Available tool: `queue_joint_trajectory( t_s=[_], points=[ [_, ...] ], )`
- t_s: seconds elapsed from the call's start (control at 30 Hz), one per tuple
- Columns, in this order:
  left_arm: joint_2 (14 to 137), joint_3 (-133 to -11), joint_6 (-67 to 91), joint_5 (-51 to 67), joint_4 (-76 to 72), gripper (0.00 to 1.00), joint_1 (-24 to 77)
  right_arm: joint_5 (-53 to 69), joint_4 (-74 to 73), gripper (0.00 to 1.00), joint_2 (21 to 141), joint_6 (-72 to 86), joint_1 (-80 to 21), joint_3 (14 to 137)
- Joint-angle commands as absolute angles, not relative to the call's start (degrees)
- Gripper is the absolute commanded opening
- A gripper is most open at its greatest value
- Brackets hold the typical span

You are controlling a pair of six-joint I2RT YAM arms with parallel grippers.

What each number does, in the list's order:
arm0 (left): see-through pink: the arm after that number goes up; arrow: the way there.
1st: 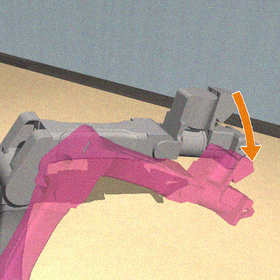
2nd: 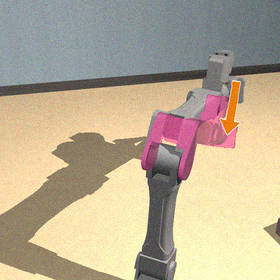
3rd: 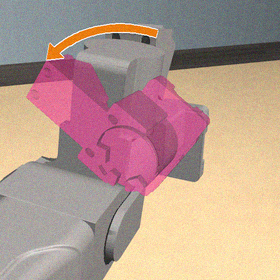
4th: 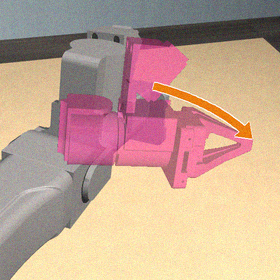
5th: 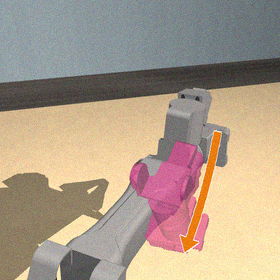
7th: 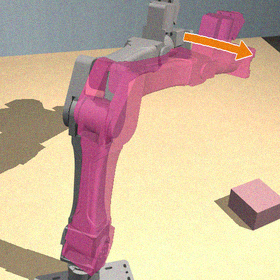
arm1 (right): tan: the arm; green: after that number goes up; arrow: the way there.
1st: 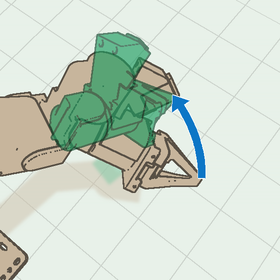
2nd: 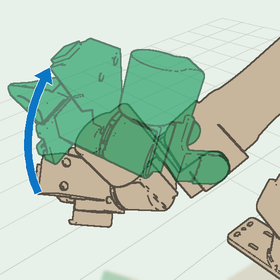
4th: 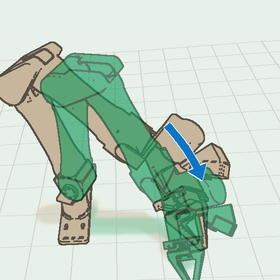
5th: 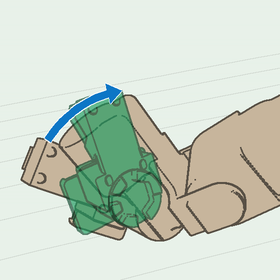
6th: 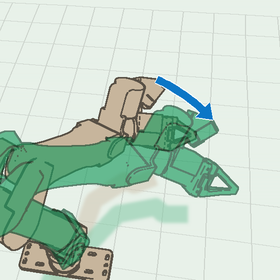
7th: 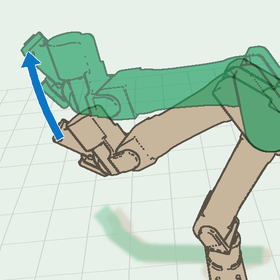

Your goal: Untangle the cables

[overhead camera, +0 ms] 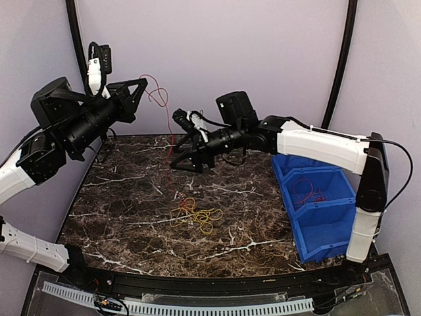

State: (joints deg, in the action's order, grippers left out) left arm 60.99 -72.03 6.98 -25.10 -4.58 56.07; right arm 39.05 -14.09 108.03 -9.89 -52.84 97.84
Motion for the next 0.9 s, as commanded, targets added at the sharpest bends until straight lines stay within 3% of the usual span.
queue_joint_trajectory(
  t_s=[0.0,0.2,0.33,0.47,0.6,0.87],
  points=[
    [60.94,-74.25,8.23,-24.33,-5.56,0.0,55.81,36.15,-13.31,0.71,106.18,-9.31,-53.96,103.4],
    [60.89,-75.11,9.28,-23.68,-5.18,0.0,55.85,37.1,-12.67,0.69,109.36,-6.9,-54.2,106.75],
    [60.74,-75.89,8.94,-24.15,-4.95,0.0,55.81,44.33,-11.8,0.45,110.75,-5.9,-54.23,107.15],
    [60.83,-77.44,7.41,-25.33,-4.69,0.0,55.81,57.81,-7.4,0.29,110.5,-2.92,-54.36,104.09],
    [61.39,-79.33,5.77,-25.57,-4.34,0.0,55.81,62.76,-4.93,0.1,110.74,-0.79,-55.0,102.28],
    [62.46,-91.53,-2.57,-27.44,-3.96,0.0,55.81,60.65,-4.22,0.09,111.84,-1.29,-55.54,96.78]
  ],
)
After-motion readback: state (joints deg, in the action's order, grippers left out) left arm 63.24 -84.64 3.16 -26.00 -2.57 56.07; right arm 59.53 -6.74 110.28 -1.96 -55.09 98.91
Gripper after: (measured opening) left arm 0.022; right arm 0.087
